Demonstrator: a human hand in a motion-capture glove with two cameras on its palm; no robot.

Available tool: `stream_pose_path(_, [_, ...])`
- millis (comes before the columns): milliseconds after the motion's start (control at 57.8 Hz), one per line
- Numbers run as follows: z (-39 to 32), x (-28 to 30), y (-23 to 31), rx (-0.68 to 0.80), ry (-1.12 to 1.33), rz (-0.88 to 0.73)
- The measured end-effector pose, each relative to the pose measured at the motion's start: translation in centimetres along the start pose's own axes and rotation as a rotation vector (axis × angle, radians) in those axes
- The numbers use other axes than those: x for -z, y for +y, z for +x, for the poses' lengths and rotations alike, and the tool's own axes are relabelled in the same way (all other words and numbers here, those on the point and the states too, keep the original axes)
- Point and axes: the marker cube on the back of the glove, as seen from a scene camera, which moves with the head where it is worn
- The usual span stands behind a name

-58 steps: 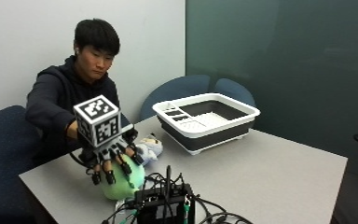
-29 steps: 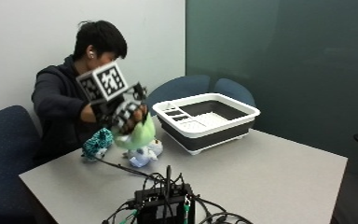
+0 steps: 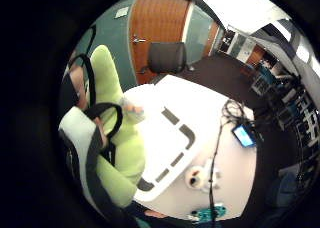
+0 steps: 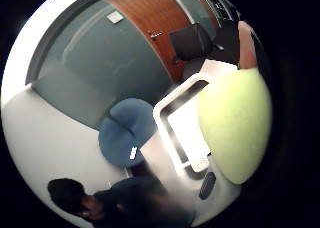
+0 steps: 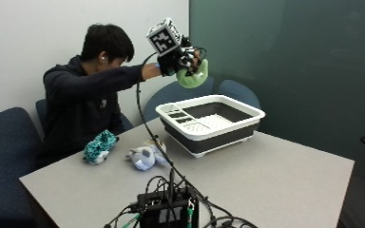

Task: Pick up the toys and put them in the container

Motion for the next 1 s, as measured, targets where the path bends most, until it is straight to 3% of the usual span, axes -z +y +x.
stream_pose_path(69, [-1.2,-1.3,-0.9,-0.162,-0.119,-0.039])
stream_pose_path(173, [-2.2,-4.4,-0.6,-0.195,-0.049,-0.188])
stream_pose_path(259, [0.9,-4.8,-0.9,-0.246,-0.141,-0.345])
stream_pose_path(363, [-0.2,-4.4,0.5,-0.171,-0.135,-0.34])
stream_pose_path(536, [6.4,2.1,2.7,-0.189,-0.184,-0.345])
stream_pose_path(674, [7.0,5.0,10.2,0.025,-0.137,-0.396])
stream_pose_path(813, [9.9,6.5,17.0,-0.052,-0.157,-0.485])
stream_pose_path(1003, [13.7,4.6,28.9,-0.006,-0.085,-0.727])
